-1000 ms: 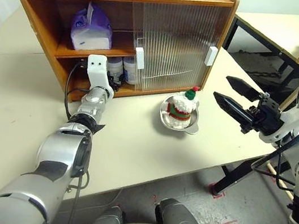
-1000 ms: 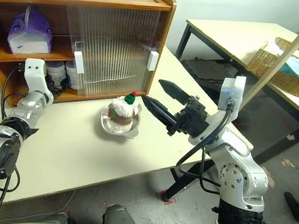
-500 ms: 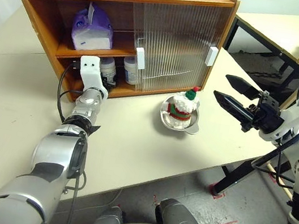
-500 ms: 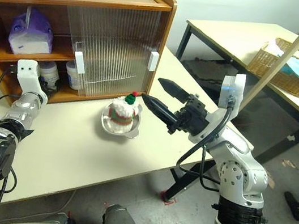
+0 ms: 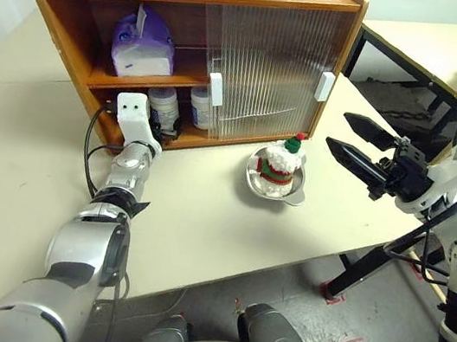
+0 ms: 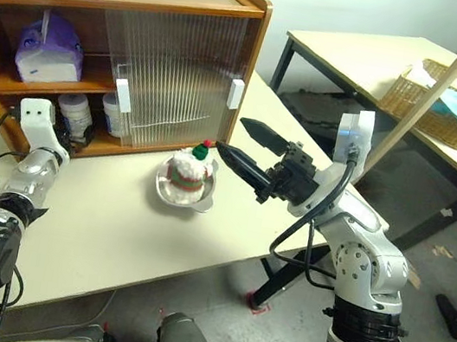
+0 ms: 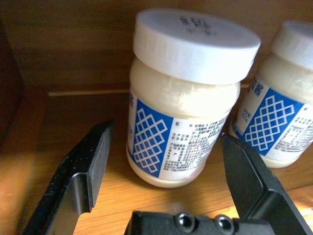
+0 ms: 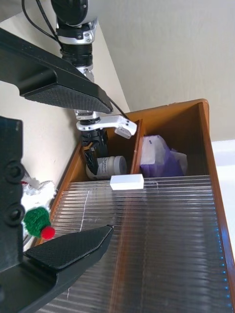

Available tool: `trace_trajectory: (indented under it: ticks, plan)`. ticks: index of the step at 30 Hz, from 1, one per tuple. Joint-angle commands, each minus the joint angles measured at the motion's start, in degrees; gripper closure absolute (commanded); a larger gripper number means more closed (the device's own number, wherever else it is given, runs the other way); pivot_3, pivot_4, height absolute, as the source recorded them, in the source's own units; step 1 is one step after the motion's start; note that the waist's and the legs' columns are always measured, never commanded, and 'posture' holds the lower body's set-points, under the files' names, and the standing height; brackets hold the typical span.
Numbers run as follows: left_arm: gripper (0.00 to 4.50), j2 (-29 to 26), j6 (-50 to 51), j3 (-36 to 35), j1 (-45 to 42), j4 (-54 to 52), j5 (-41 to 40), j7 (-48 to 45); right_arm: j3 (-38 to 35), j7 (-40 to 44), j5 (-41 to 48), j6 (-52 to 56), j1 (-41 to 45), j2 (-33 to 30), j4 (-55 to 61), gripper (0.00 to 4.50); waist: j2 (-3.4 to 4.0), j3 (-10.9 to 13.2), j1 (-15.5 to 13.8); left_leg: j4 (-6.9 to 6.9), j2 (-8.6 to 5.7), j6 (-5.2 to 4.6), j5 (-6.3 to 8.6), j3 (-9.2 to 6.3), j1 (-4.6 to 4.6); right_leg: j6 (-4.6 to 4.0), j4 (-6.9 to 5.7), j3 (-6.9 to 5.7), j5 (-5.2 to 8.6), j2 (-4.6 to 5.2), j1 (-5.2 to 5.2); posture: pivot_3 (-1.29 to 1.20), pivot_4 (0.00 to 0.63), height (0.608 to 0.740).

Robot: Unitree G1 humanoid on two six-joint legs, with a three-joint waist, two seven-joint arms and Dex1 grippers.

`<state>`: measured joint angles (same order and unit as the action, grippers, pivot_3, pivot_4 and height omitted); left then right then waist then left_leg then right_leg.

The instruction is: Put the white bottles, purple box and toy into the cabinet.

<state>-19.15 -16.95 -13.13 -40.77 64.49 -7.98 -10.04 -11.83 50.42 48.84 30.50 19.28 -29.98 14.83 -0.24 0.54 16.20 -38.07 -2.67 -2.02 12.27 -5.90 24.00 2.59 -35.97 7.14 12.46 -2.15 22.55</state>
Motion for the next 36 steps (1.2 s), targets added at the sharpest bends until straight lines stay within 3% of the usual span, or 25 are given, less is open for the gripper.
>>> trace_trajectory:
  ticks: [1,10,16,20,24,33,34,36]
  plan:
    - [0.03,0.54,0.55,-0.61,2.66,-5.35,-0.99,-0.69,1.43,0.45,-0.39,0.44,1.15,0.23,-0.78,0.00,0.00,0.00,-0.38,0.00,0.00,0.00,0.00,0.00,-0.01,0.00,0.00,0.00,0.00,0.00,-0.01,-0.24,0.000,0.740]
    - [0.03,1.91,8.68,1.76,13.43,-27.28,-2.23,-4.18,1.80,0.83,-0.09,0.60,1.70,0.01,-1.39,0.00,0.01,-0.01,-3.20,0.00,0.02,0.46,0.26,-0.01,-0.04,-0.10,-0.02,0.01,0.01,0.00,0.00,-0.22,0.002,0.740]
    - [0.03,2.35,21.00,7.71,24.47,-51.57,-4.02,-10.40,1.82,1.16,-0.21,0.52,1.86,-0.19,-1.99,0.00,0.01,-0.02,-5.19,0.00,0.06,0.96,0.56,-0.04,-0.04,-0.39,-0.03,0.03,0.00,0.01,0.06,-0.21,0.007,0.740]
    - [0.03,3.59,27.51,11.87,26.33,-61.65,-6.34,-13.88,2.03,1.18,-0.50,0.23,1.91,0.13,-2.31,0.00,0.01,-0.02,-6.57,0.02,0.50,1.00,0.58,-0.12,-0.05,-0.71,-0.08,0.10,-0.03,0.10,0.12,-0.21,0.008,0.740]
    - [0.94,6.40,30.47,14.57,23.97,-65.06,-6.79,-14.22,2.01,1.16,-0.80,0.00,1.69,0.35,-2.29,0.00,0.02,-0.02,-7.17,0.01,0.74,1.05,0.61,-0.09,-0.06,-0.97,-0.06,0.21,-0.09,0.44,0.16,-0.21,0.008,0.740]
    - [4.22,13.33,29.57,18.36,16.91,-59.80,-4.60,-12.99,1.31,0.27,-1.98,-0.93,0.46,0.26,-2.07,0.00,0.04,-0.03,-7.35,0.10,1.00,1.10,0.64,-0.03,-0.11,-0.92,-0.12,0.03,-0.06,0.38,0.20,-0.23,0.006,0.740]
    - [4.47,14.02,29.05,18.50,16.07,-58.48,-4.16,-12.60,1.22,0.15,-2.23,-1.17,0.30,0.28,-2.07,0.00,0.04,-0.03,-7.35,0.10,1.00,1.09,0.63,-0.02,-0.11,-0.90,-0.12,0.04,-0.05,0.38,0.19,-0.23,0.006,0.740]
    - [4.47,14.90,28.03,18.56,14.71,-56.34,-3.62,-12.28,1.11,-0.15,-2.78,-1.68,0.22,0.45,-2.13,0.00,0.04,-0.03,-7.25,0.08,1.00,1.05,0.61,-0.01,-0.11,-0.89,-0.11,0.07,-0.04,0.39,0.17,-0.25,0.003,0.740]
